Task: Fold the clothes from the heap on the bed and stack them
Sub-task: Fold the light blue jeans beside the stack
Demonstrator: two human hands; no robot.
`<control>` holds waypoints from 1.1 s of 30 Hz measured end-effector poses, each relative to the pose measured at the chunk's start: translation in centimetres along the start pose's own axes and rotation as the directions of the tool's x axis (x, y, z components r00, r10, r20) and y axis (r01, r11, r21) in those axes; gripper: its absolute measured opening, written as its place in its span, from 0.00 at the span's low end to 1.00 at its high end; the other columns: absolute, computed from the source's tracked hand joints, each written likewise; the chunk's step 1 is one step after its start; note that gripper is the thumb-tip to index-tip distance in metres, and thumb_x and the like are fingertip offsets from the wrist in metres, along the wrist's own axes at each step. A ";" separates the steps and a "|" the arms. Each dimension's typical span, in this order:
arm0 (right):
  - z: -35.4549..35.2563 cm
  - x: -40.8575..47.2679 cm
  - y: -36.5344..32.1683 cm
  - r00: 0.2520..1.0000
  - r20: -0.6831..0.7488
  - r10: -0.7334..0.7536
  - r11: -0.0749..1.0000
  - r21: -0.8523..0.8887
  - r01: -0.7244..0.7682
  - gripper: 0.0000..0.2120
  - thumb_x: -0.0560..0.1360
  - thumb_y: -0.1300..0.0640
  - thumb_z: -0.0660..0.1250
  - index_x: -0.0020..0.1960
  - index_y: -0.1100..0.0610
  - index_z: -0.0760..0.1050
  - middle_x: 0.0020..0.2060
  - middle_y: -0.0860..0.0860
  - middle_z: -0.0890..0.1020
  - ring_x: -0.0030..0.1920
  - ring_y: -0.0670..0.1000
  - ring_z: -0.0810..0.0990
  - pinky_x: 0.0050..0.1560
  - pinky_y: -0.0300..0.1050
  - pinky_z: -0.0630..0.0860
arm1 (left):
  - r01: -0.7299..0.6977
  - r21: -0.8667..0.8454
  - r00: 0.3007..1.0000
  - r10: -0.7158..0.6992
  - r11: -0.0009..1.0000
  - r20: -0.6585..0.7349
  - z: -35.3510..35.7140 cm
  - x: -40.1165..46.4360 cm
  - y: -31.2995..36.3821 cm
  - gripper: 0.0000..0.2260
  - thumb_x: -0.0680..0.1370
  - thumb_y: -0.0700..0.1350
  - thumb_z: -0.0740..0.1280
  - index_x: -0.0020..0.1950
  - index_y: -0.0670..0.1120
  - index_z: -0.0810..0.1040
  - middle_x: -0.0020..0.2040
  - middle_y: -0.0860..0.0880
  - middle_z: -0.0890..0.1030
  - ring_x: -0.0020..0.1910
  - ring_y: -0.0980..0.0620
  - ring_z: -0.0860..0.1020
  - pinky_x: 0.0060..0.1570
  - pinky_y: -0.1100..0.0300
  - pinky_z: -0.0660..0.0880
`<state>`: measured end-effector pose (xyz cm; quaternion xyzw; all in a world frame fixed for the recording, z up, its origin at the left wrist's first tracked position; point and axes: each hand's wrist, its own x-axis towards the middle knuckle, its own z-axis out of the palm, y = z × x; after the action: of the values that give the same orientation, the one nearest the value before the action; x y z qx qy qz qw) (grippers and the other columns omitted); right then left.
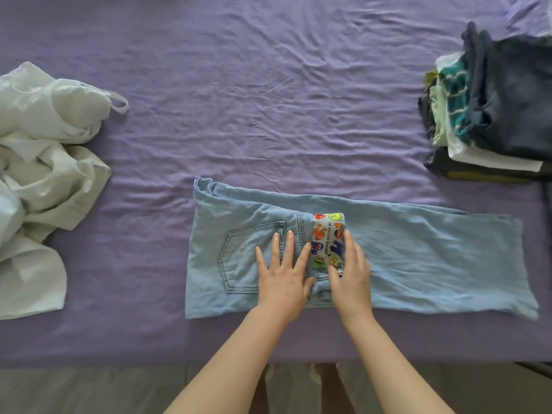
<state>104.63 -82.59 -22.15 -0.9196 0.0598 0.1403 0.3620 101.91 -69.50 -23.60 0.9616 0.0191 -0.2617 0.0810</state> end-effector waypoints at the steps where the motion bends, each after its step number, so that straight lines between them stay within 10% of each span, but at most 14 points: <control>1: 0.2 0.1 0.2 0.997 -0.019 -0.071 0.984 -0.168 0.067 0.35 0.74 0.64 0.67 0.76 0.53 0.56 0.75 0.55 0.60 0.72 0.58 0.61 0.69 0.51 0.61 | -0.008 0.013 1.000 0.008 1.000 0.020 0.1 0.2 0.0 0.30 0.80 0.63 0.47 0.76 0.57 0.34 0.73 0.47 0.26 0.71 0.42 0.25 0.67 0.34 0.32; 4: 0.9 0.2 0.9 0.974 0.116 -0.195 0.876 -0.426 0.226 0.31 0.76 0.54 0.66 0.76 0.50 0.57 0.76 0.56 0.55 0.76 0.61 0.52 0.71 0.61 0.56 | -0.042 -0.014 0.998 0.043 0.999 0.035 0.3 0.5 -1.0 0.31 0.80 0.62 0.50 0.77 0.57 0.36 0.78 0.49 0.35 0.76 0.43 0.34 0.70 0.36 0.36; 9: 1.8 1.2 2.6 0.935 0.353 0.035 0.732 -0.647 0.217 0.31 0.80 0.38 0.43 0.72 0.44 0.28 0.77 0.50 0.38 0.75 0.56 0.33 0.73 0.62 0.38 | -0.081 0.105 0.997 0.081 0.991 0.002 -0.3 0.1 -4.7 0.29 0.80 0.62 0.47 0.78 0.57 0.39 0.79 0.54 0.41 0.77 0.46 0.39 0.69 0.37 0.32; 13: 1.9 0.5 -0.1 0.968 0.240 -0.070 0.747 -0.631 0.210 0.32 0.79 0.42 0.56 0.77 0.51 0.51 0.77 0.57 0.47 0.76 0.61 0.42 0.72 0.66 0.45 | -0.206 0.048 0.978 0.207 0.977 -0.015 -2.1 -0.2 -5.9 0.28 0.80 0.56 0.58 0.78 0.55 0.52 0.79 0.51 0.50 0.78 0.44 0.48 0.73 0.38 0.50; 16: 2.8 -0.2 -1.9 0.935 0.097 -0.340 0.782 -0.523 0.339 0.32 0.73 0.48 0.70 0.73 0.54 0.65 0.74 0.61 0.60 0.74 0.64 0.55 0.69 0.69 0.55 | -0.282 -0.033 0.913 0.258 0.959 -0.315 -2.7 -0.7 -6.8 0.30 0.68 0.40 0.74 0.70 0.47 0.73 0.69 0.40 0.70 0.68 0.37 0.70 0.60 0.43 0.74; 18: 3.8 0.0 -3.0 0.925 0.170 -0.341 0.789 -0.482 0.380 0.32 0.76 0.44 0.65 0.75 0.49 0.58 0.76 0.58 0.52 0.75 0.63 0.48 0.70 0.70 0.51 | -0.226 -0.056 0.924 0.196 0.972 -0.328 -2.5 -1.0 -7.9 0.35 0.71 0.40 0.72 0.75 0.49 0.64 0.73 0.40 0.65 0.72 0.37 0.65 0.64 0.42 0.70; 22: 5.8 1.2 -3.0 0.940 0.324 -0.104 0.765 -0.578 0.283 0.33 0.75 0.31 0.43 0.72 0.40 0.32 0.70 0.51 0.24 0.71 0.56 0.23 0.70 0.69 0.38 | 0.056 0.082 0.998 -0.054 0.995 -0.035 -0.8 -0.2 -11.1 0.34 0.79 0.64 0.49 0.70 0.58 0.26 0.70 0.48 0.22 0.73 0.44 0.28 0.71 0.36 0.36; 33: 6.7 2.0 -4.8 0.933 0.351 0.075 0.663 -0.716 0.216 0.36 0.75 0.30 0.45 0.75 0.42 0.33 0.64 0.53 0.17 0.70 0.60 0.23 0.69 0.70 0.43 | 0.280 -0.233 0.952 -0.301 0.931 -0.061 -1.8 -0.7 -14.2 0.43 0.73 0.65 0.64 0.78 0.57 0.39 0.77 0.47 0.33 0.76 0.42 0.36 0.72 0.39 0.43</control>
<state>106.15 -74.57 -24.32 -0.9476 -0.1046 0.2996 -0.0356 101.14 -55.23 -23.75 0.9444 0.1940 -0.2208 0.1472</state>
